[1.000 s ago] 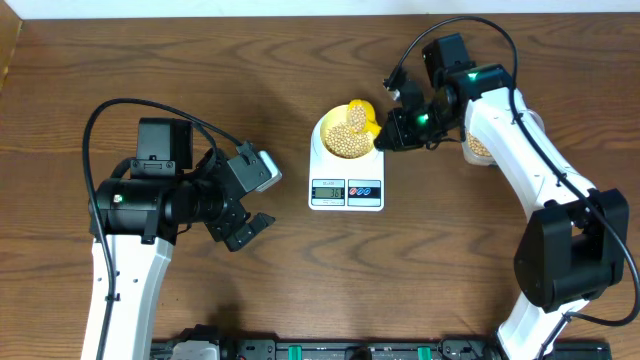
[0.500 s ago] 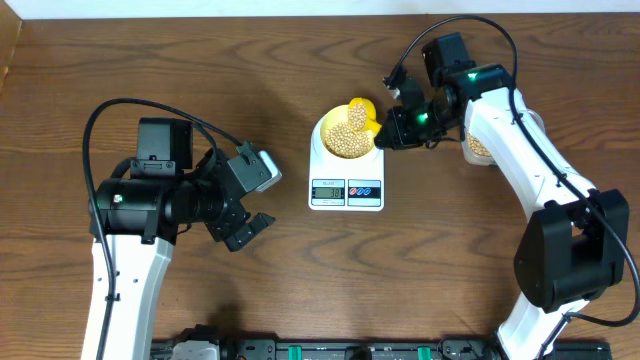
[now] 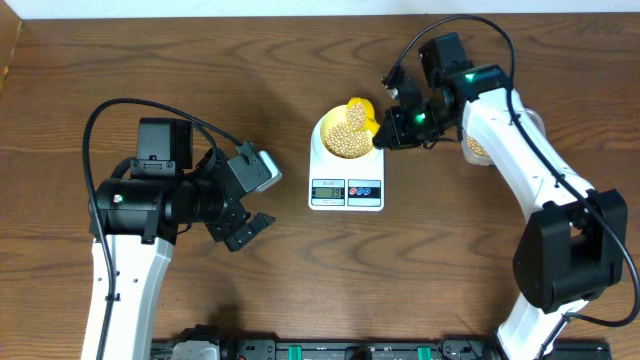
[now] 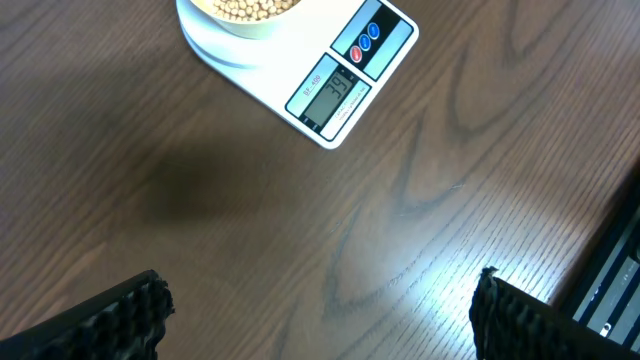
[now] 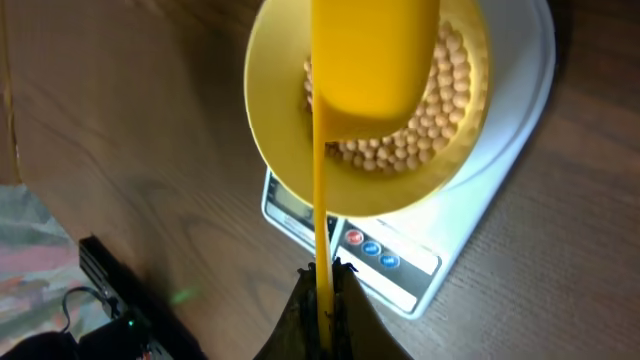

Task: Scoop item into bowl and weigh 50g on scale

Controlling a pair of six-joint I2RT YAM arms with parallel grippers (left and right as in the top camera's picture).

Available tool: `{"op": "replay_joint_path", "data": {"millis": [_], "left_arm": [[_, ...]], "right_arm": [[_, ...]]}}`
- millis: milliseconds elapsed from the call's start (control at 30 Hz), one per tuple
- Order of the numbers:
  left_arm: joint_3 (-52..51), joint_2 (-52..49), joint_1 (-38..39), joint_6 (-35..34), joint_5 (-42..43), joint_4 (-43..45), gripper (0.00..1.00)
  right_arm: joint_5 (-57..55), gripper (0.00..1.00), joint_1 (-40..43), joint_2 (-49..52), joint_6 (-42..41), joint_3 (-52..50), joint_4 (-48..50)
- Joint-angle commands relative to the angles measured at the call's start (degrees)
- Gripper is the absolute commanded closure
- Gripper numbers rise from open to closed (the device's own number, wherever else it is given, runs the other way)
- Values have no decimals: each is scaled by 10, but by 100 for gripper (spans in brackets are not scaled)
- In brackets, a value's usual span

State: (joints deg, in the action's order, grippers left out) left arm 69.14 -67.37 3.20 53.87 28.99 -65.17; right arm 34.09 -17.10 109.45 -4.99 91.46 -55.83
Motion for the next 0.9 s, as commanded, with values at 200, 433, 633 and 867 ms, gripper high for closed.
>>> {"op": "replay_joint_path", "data": {"millis": [200,433,633,867], "left_arm": [[6,4,-2,5,-1,-2,2],[6,4,-2,5,-1,-2,2],[6,4,-2,5,-1,-2,2],[6,4,-2,5,-1,-2,2]], "right_arm": [[-2,99,-6,-15,-4,11,7],[-11,99,-3,-19,17,11,-12],[-23,99,-6,-19,15,11,-10],[-49,99,-6,-19,4,11,-18]]}}
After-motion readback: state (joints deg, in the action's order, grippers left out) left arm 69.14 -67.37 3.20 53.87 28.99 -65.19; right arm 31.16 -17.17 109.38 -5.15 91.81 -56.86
